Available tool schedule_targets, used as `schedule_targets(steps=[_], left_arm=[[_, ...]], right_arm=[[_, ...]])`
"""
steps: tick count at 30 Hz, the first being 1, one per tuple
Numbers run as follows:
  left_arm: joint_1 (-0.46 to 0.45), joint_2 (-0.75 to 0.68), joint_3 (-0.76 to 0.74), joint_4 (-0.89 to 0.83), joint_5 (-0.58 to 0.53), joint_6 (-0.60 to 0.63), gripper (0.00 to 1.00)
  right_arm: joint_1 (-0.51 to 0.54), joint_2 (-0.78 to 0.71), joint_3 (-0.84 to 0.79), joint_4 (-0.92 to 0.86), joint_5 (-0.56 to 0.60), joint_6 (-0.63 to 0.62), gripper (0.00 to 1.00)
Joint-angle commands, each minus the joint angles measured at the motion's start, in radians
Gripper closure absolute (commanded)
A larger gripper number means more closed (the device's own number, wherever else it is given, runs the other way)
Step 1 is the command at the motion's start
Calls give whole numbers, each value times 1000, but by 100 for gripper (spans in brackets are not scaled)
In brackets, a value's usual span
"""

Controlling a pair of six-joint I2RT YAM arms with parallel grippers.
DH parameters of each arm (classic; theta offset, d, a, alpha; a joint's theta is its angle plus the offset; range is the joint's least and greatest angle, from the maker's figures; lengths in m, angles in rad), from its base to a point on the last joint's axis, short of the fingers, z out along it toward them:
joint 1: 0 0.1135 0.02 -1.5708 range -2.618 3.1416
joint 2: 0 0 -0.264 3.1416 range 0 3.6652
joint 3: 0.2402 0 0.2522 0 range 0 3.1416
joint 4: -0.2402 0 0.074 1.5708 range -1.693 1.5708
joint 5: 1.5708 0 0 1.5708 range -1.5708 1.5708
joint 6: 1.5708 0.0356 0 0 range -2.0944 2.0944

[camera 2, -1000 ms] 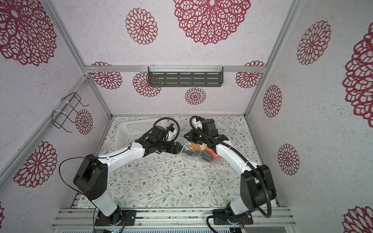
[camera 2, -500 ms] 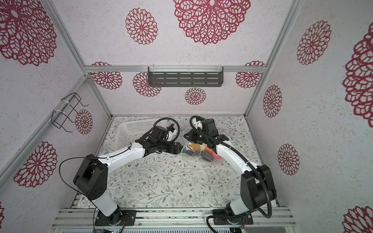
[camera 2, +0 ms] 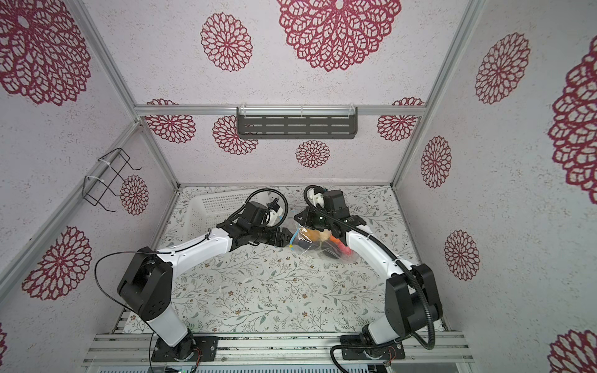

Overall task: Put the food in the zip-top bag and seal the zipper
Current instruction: 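Lower the dark vegetable into the bag mouth and open the left gripper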

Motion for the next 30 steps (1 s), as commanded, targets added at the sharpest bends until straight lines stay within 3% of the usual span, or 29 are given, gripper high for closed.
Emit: schedule_targets(steps=[1,30], left_arm=[[-10,-25,18,20,-10,23,15],[-11,-45,7,29,-24,21,9]], right_arm=[[-3,-46,13,27,1,6,100],[-4,-51,12,23,3,4,100]])
